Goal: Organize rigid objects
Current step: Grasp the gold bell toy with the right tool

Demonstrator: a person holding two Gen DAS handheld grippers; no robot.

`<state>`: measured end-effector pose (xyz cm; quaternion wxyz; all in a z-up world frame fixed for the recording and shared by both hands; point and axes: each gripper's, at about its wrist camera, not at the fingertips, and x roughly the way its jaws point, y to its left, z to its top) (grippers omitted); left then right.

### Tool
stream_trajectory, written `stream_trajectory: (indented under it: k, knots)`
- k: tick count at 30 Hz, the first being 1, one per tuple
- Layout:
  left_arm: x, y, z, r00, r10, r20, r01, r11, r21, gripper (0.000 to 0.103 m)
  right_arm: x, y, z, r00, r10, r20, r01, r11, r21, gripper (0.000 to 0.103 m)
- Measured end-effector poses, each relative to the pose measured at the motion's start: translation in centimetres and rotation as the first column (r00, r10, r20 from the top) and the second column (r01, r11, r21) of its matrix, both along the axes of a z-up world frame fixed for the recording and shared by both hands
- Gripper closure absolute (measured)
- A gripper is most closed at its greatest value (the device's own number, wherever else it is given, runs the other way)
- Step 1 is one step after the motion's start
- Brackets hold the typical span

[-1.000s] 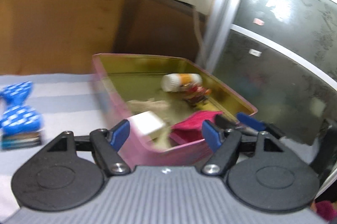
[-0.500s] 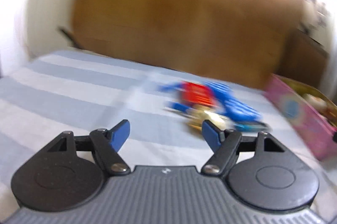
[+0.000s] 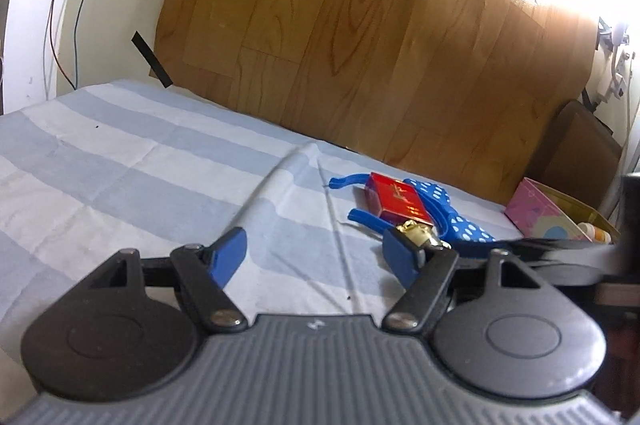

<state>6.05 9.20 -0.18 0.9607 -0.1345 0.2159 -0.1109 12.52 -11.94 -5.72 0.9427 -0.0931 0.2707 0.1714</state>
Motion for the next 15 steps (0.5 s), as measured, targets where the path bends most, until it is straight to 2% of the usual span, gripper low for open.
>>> stream_trajectory:
  k: [1,2,5,11,15]
  knots:
    - [0.0,0.0,0.0,1.000,-0.004,-0.002,0.004,1.000,-0.002,0.027,0.5,0.2,-0.3,1.000,-0.003,-0.022,0.003,1.000,-0.003,0.050]
    - [0.2,0.0,-0.1,1.000,-0.007,-0.004,0.007,1.000,-0.005,0.027,0.4,0.1,-0.2,1.000,0.004,-0.018,-0.004,1.000,0.003,0.060]
    - [0.2,0.1,-0.1,1.000,-0.013,-0.011,0.013,1.000,-0.015,0.027,-1.6,-0.6,-0.5,0.999,0.032,-0.027,-0.032,0.999,0.007,0.061]
    - [-0.2,-0.3,0.0,1.000,-0.021,0.001,0.021,1.000,0.012,0.026,-10.9,-5.7,-1.3,0.999,0.037,0.010,-0.037,0.999,-0.028,0.061]
    - [-0.7,-1.7,0.2,0.998,-0.059,0.018,0.057,0.994,0.095,0.026,-17.4,-10.6,-1.8,0.994,-0.079,0.081,0.087,0.991,-0.103,0.061]
